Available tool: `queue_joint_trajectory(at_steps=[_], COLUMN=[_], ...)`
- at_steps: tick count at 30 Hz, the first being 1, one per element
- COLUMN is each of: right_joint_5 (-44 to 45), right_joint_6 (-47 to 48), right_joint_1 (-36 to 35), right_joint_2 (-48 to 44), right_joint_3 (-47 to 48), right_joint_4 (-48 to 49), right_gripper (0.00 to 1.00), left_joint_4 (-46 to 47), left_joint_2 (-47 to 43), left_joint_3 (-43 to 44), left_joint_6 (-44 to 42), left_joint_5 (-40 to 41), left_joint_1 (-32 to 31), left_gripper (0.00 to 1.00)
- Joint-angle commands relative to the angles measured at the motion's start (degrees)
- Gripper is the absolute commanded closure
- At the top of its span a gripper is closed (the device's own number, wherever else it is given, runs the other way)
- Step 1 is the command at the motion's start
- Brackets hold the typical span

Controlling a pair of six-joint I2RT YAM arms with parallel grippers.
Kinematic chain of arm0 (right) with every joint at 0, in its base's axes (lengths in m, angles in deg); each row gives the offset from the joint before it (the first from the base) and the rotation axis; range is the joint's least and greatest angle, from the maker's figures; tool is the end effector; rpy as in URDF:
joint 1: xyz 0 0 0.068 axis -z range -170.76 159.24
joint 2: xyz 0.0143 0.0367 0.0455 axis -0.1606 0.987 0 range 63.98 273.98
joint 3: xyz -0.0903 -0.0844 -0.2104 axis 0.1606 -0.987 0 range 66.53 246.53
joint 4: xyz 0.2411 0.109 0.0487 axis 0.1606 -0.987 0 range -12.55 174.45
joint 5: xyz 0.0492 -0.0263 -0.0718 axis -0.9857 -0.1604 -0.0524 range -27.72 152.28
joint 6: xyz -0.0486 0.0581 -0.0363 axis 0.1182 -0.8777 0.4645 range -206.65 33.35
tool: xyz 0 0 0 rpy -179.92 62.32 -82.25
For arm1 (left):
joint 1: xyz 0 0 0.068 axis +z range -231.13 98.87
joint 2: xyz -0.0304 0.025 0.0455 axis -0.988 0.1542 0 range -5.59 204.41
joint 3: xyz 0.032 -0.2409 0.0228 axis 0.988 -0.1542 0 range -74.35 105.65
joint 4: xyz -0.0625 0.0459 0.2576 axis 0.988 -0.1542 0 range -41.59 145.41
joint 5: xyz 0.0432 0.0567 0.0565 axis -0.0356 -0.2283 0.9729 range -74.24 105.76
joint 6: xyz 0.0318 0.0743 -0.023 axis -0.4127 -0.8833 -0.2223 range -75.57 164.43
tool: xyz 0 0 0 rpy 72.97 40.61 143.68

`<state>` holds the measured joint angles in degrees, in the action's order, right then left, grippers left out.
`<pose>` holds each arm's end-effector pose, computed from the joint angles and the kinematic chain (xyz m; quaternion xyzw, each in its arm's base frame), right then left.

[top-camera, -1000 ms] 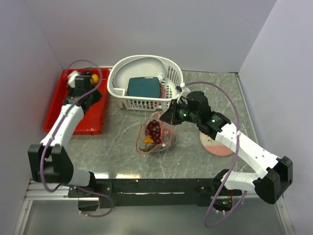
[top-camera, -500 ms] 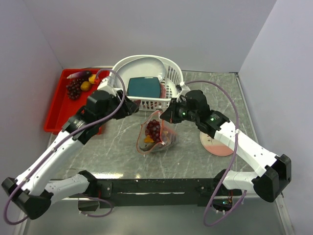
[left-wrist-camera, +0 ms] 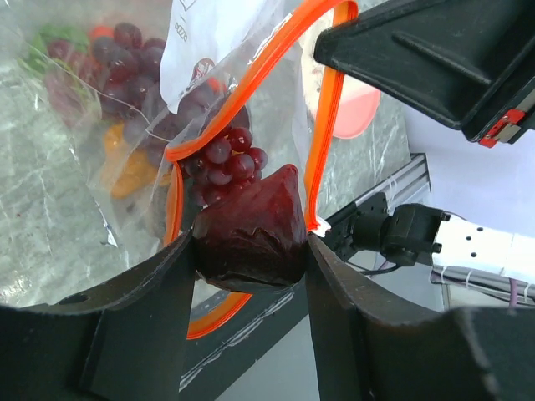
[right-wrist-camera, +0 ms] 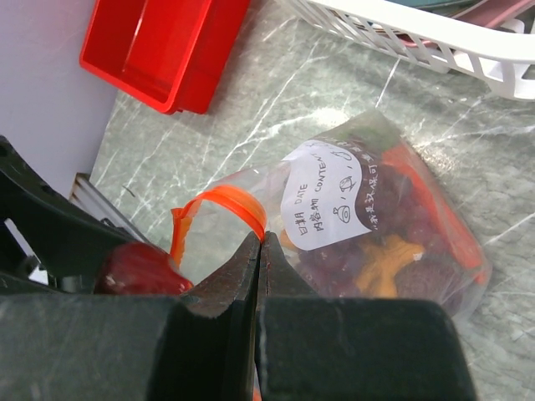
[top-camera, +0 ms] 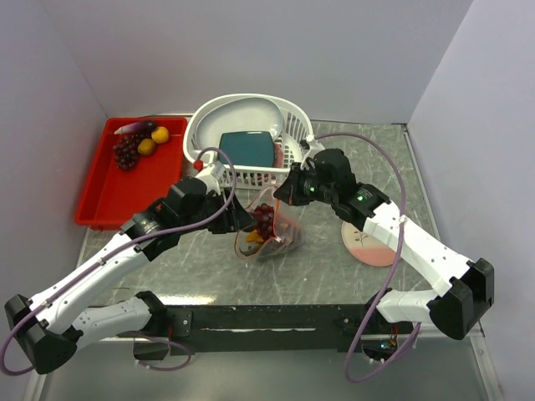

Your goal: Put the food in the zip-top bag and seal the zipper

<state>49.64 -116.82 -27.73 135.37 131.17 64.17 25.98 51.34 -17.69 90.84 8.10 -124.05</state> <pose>0.2567 0.2136 0.2990 -0.1077 0.8427 0.3652 0.3806 0.1935 -0.1932 0.2958 0.0072 0.8634 -0.3934 0.3159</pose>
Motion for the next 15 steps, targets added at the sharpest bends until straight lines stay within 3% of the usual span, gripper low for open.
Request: queue_joint_trajectory(at_steps=[1, 7, 10, 15], right_joint_5=[1.7, 2.6, 3.2, 3.5], right_joint_6=[0.5, 1.1, 1.4, 1.7], right_joint_1=[0.0, 0.1, 0.1, 0.1], right_joint_2=[-0.6, -1.2, -1.6, -2.0], right_joint_3=[3.6, 3.5, 3.2, 2.7], right_joint_4=[0.3, -0.3, -0.3, 0.0], right_gripper=[1.00, 1.00, 1.00, 1.00], left_joint_4=[3.9, 4.8, 4.6, 3.6], left_joint_2=[1.0, 4.2, 4.5, 4.1], left_joint_3=[0.7, 1.9, 2.5, 5.8], left_joint_6=[0.0, -0.8, -0.9, -1.1], left_joint_5=[-1.4, -2.2, -1.3, 1.4], left_joint_1=[-0.5, -0.9, -0.9, -0.8], left_gripper=[0.53, 0.21, 0.14, 0.17])
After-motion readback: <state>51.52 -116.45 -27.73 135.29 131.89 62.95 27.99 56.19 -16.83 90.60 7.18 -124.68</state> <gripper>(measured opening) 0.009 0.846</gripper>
